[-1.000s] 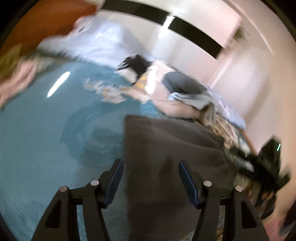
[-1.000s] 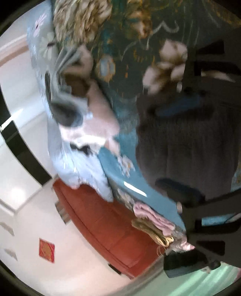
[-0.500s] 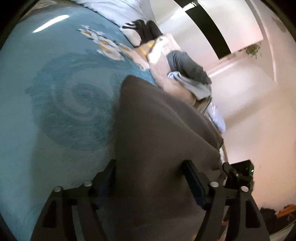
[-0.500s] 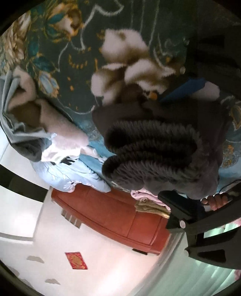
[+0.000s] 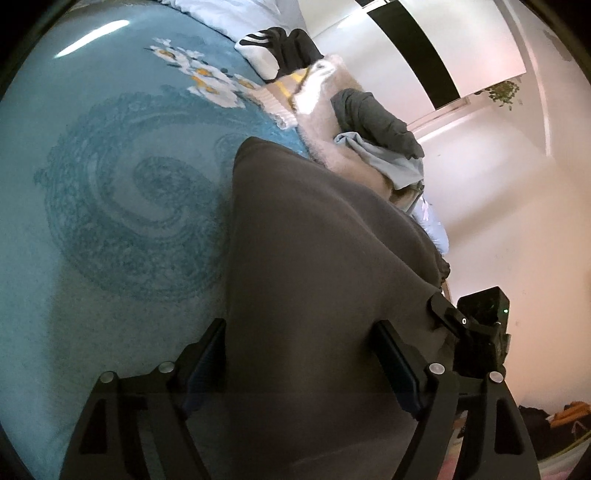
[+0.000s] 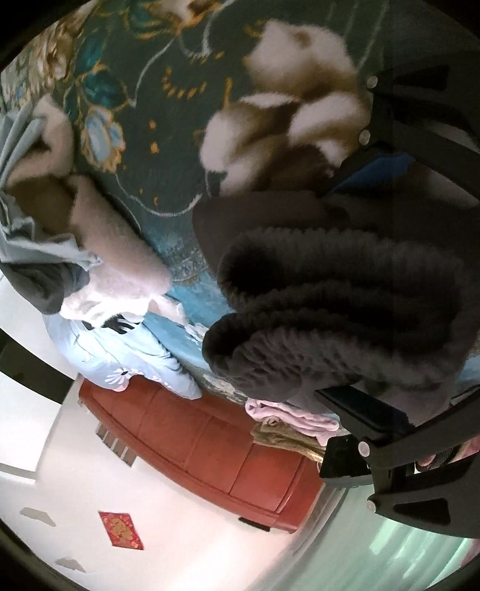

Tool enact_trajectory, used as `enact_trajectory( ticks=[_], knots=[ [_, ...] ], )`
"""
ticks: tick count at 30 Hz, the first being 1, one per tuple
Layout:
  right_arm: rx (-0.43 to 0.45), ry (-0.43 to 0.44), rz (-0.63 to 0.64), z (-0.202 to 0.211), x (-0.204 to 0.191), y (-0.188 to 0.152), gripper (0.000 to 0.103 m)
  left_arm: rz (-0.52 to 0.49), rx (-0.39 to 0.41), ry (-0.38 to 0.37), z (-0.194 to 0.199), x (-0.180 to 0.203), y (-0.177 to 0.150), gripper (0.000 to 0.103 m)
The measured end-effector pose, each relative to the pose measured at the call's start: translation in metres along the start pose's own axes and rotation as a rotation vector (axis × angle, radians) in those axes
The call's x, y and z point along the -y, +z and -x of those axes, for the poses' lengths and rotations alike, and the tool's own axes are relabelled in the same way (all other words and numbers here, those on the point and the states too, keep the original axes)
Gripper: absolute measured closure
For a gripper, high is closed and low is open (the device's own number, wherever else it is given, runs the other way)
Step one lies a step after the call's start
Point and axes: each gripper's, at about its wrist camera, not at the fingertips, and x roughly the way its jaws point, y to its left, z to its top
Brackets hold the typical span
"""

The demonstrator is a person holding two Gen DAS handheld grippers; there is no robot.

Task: Fold clothes
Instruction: 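Grasp the folded sweatpants with both grippers and lift them off the blanket, then carry the folded sweatpants with both grippers toward the pink blanket stack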

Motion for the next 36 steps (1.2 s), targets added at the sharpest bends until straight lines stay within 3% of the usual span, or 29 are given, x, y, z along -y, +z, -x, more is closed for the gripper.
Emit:
enact_trajectory(
  ticks=[3, 5, 10, 14, 18, 26, 36],
  knots=[
    [0.014, -0.014, -0.013, -0.001, -0.006, 0.001, 0.009, -0.060, 0.030, 0.036, 0.006, 0.010, -0.001, 0.027],
    [0.031, -0.014, -0.007, 0.004, -0.013, 0.000, 0.016, -0.107, 0.041, 0.053, 0.010, 0.019, -0.001, 0.031],
    [0.043, -0.066, 0.042, 0.011, -0.035, 0.006, 0.031, -0.149, 0.067, 0.025, 0.022, 0.029, 0.005, 0.039],
    [0.048, -0.061, 0.082, 0.018, -0.058, 0.013, 0.033, -0.177, 0.125, 0.005, 0.051, 0.031, 0.014, 0.040],
    [0.037, -0.035, 0.175, 0.005, -0.108, 0.030, 0.033, -0.193, 0.229, 0.001, 0.100, 0.020, 0.033, 0.040],
    [-0.061, 0.061, 0.353, -0.081, -0.236, 0.062, 0.033, -0.188, 0.476, 0.060, 0.224, -0.033, 0.062, 0.040],
    [-0.230, 0.193, 0.552, -0.233, -0.426, 0.059, 0.033, -0.113, 0.791, 0.157, 0.372, -0.126, 0.088, 0.040]
  ],
)
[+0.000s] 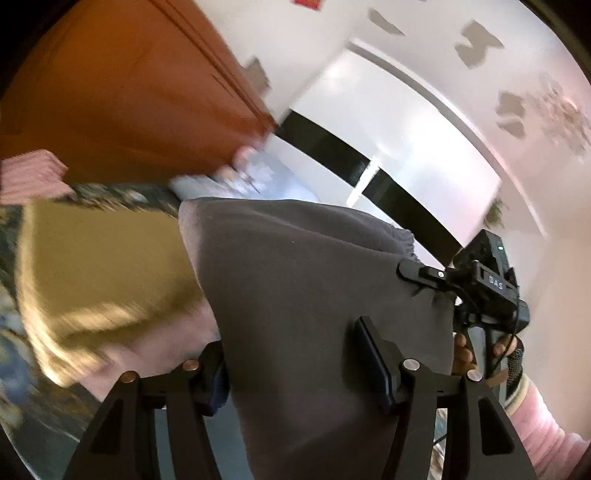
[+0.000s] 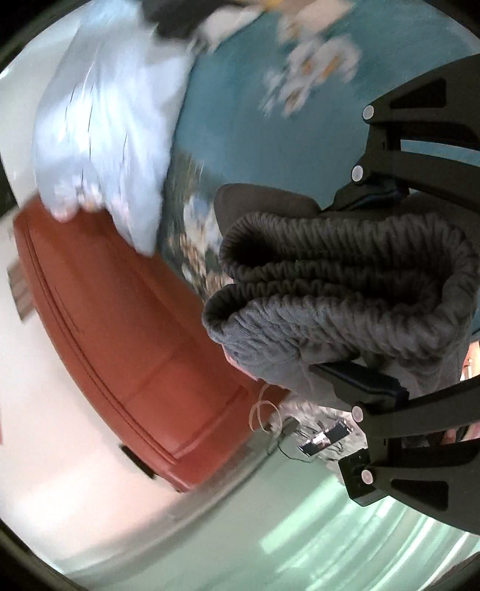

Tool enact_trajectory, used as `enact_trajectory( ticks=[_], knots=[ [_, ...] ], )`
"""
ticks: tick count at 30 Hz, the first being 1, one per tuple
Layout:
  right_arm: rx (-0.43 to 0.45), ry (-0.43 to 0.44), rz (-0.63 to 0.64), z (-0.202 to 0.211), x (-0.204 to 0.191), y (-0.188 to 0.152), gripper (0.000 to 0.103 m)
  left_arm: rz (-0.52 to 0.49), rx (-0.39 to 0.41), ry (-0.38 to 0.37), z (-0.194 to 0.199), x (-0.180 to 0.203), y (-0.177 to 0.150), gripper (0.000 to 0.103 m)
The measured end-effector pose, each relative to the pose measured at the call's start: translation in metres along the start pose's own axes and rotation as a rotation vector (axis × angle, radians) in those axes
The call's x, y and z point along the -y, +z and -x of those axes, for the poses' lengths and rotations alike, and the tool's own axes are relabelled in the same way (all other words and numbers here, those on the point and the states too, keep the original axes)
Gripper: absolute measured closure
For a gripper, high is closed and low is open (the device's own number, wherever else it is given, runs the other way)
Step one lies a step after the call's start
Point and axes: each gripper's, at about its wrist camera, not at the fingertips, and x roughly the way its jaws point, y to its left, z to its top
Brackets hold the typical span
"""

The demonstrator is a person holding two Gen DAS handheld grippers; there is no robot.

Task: Fold clothes
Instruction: 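Carry the folded sweatpants with both grippers toward the pink blanket stack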

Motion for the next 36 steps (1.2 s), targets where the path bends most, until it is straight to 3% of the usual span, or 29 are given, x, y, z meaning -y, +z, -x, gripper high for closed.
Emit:
enact_trajectory(
  ticks=[3, 7, 11, 14, 19, 21, 25, 32, 36],
  knots=[
    [-0.038, 0.015, 0.059, -0.049, -0.033, 0.028, 0.033, 0.005, 0.046, 0.057, 0.015, -0.033, 0.029, 0.040],
    [-0.098, 0.028, 0.114, -0.107, -0.062, 0.061, 0.033, 0.061, 0.113, 0.078, 0.025, -0.075, 0.048, 0.040],
    [-0.130, 0.008, 0.167, -0.146, -0.079, 0.073, 0.033, 0.085, 0.114, 0.102, 0.012, -0.096, 0.054, 0.040],
    [-0.146, -0.003, 0.206, -0.169, -0.092, 0.087, 0.033, 0.081, 0.128, 0.078, 0.011, -0.108, 0.061, 0.040],
    [-0.150, 0.022, 0.261, -0.204, -0.101, 0.113, 0.032, 0.163, 0.136, 0.042, -0.006, -0.151, 0.062, 0.039],
    [-0.162, 0.022, 0.272, -0.221, -0.097, 0.115, 0.032, 0.233, 0.149, 0.059, -0.014, -0.163, 0.060, 0.039],
    [-0.173, 0.028, 0.266, -0.253, -0.081, 0.114, 0.033, 0.240, 0.172, 0.058, -0.023, -0.170, 0.058, 0.033],
    [-0.220, 0.077, 0.108, -0.290, -0.024, 0.106, 0.032, 0.317, 0.177, -0.008, -0.020, -0.193, 0.052, 0.032],
    [-0.205, 0.132, 0.012, -0.303, 0.005, 0.101, 0.029, 0.338, 0.180, -0.042, -0.015, -0.201, 0.050, 0.031]
  ],
)
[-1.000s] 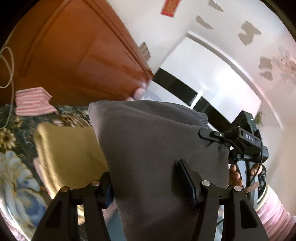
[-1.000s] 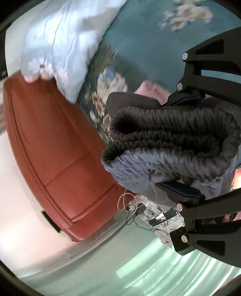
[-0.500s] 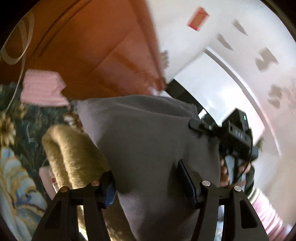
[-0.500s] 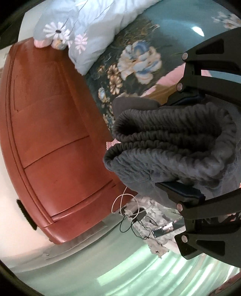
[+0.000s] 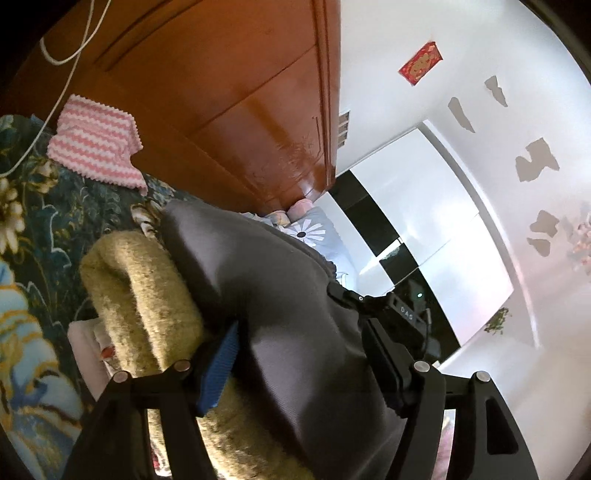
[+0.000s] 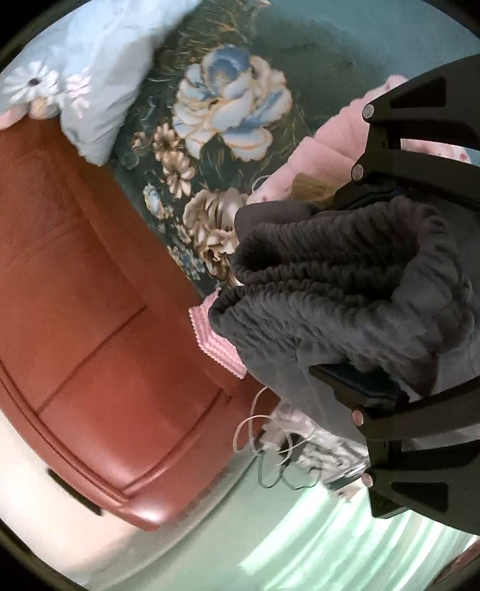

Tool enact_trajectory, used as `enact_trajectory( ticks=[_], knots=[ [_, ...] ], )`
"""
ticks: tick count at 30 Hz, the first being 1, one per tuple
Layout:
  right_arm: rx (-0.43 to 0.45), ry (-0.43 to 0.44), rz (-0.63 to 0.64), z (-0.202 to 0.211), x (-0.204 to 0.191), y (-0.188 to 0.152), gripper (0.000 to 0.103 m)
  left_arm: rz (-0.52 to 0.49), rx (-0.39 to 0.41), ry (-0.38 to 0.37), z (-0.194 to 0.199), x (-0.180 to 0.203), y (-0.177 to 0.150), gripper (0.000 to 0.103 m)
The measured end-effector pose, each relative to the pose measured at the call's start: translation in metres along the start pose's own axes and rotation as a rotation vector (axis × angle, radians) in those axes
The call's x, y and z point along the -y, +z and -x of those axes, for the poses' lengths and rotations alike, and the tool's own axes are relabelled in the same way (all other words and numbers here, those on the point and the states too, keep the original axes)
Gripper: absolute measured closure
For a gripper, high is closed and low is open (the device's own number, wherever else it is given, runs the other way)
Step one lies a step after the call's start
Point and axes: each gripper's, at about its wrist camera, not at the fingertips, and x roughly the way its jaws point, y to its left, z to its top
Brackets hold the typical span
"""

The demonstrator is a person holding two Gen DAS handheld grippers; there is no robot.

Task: Fold clothes
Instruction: 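Carry the folded sweatpants with both grippers toward the pink blanket stack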

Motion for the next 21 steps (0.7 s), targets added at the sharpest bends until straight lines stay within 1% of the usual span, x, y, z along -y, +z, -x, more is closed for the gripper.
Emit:
enact_trajectory(
  ticks=[2, 4, 7, 11, 14, 16, 18, 19, 21],
  knots=[
    [0.004, 0.031, -0.038, -0.002, 0.010, 0.000, 0.028, 0.014, 0.000, -0.004, 0.001, -0.003, 0.001, 0.031],
    [0.000, 0.038, -0.042, 0.001, 0.011, 0.001, 0.028, 0.006, 0.007, 0.003, 0.006, 0.001, 0.003, 0.031],
    [-0.019, 0.036, -0.017, 0.007, 0.006, 0.002, 0.027, -0.035, 0.035, 0.033, 0.019, 0.007, 0.006, 0.028],
    [-0.039, 0.027, 0.007, 0.015, 0.004, 0.003, 0.024, -0.046, 0.079, 0.047, 0.033, 0.005, 0.013, 0.025],
    [-0.019, 0.010, 0.003, 0.025, 0.007, 0.006, 0.022, -0.045, 0.078, 0.049, 0.037, 0.005, 0.015, 0.025],
    [0.014, 0.009, -0.027, 0.034, 0.011, 0.009, 0.021, -0.081, 0.072, 0.059, 0.035, 0.015, 0.013, 0.025],
    [0.036, -0.030, -0.045, 0.041, 0.012, 0.011, 0.021, -0.135, 0.069, 0.063, 0.032, 0.029, 0.010, 0.025],
    [0.054, -0.062, -0.033, 0.046, 0.008, 0.011, 0.021, -0.162, 0.067, 0.065, 0.031, 0.036, 0.008, 0.025],
    [0.118, -0.130, 0.012, 0.057, -0.008, 0.011, 0.021, -0.231, 0.068, 0.052, 0.029, 0.056, 0.001, 0.025]
  ],
)
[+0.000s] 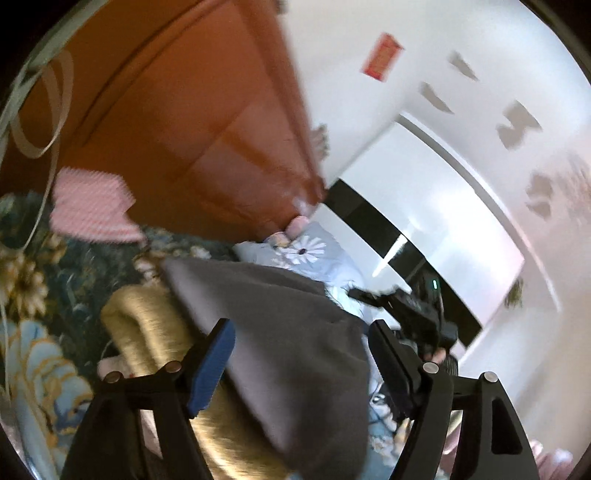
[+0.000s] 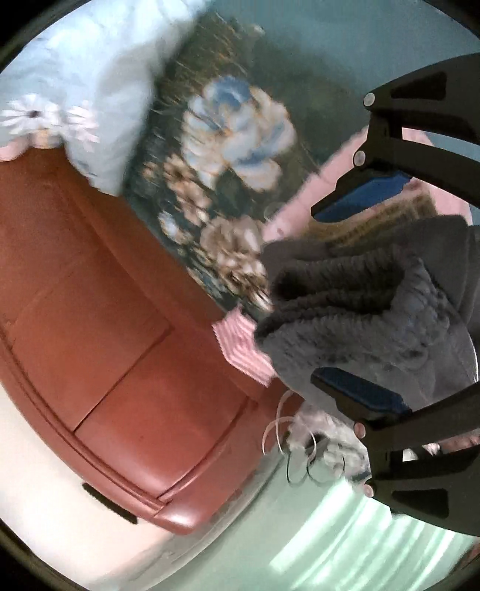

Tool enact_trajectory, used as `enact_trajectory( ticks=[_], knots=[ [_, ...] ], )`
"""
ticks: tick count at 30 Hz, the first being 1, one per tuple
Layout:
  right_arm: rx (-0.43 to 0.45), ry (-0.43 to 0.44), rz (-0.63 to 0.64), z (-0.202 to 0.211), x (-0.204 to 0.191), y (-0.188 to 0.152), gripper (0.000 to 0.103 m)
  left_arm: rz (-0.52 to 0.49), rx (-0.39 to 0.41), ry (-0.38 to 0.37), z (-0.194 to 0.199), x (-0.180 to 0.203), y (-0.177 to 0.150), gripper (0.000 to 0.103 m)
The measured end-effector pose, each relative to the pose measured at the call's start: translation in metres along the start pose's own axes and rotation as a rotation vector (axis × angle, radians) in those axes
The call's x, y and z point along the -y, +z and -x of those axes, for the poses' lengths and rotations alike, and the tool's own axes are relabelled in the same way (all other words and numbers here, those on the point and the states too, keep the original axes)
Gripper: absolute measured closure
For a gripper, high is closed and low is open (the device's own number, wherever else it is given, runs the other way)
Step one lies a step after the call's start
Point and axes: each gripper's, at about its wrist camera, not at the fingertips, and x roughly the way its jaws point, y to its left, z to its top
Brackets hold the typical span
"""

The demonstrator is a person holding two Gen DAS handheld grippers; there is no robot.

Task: Fold clothes
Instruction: 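Carry the folded sweatpants with both grippers toward the pink blanket stack, then lower the sweatpants onto the pink blanket stack and open both grippers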

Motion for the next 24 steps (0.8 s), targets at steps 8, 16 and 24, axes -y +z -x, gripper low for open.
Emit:
enact_trajectory(
  ticks=[8, 16, 24],
  knots=[
    [0.022, 0.017, 0.317, 0.009, -0.095, -0.009, 0.021, -0.067, -0.057, -0.059, -0.022, 0.029, -0.016, 0.025],
    [-0.067, -0.045, 0.331, -0.031, -0.079, -0.020, 0.021, -0.027, -0.110, -0.065, -0.033, 0.011, -0.019, 0.025],
    [-0.058, -0.106, 0.308, -0.046, -0.061, -0.028, 0.021, -0.069, -0.126, -0.030, -0.041, 0.016, -0.027, 0.025]
  ],
)
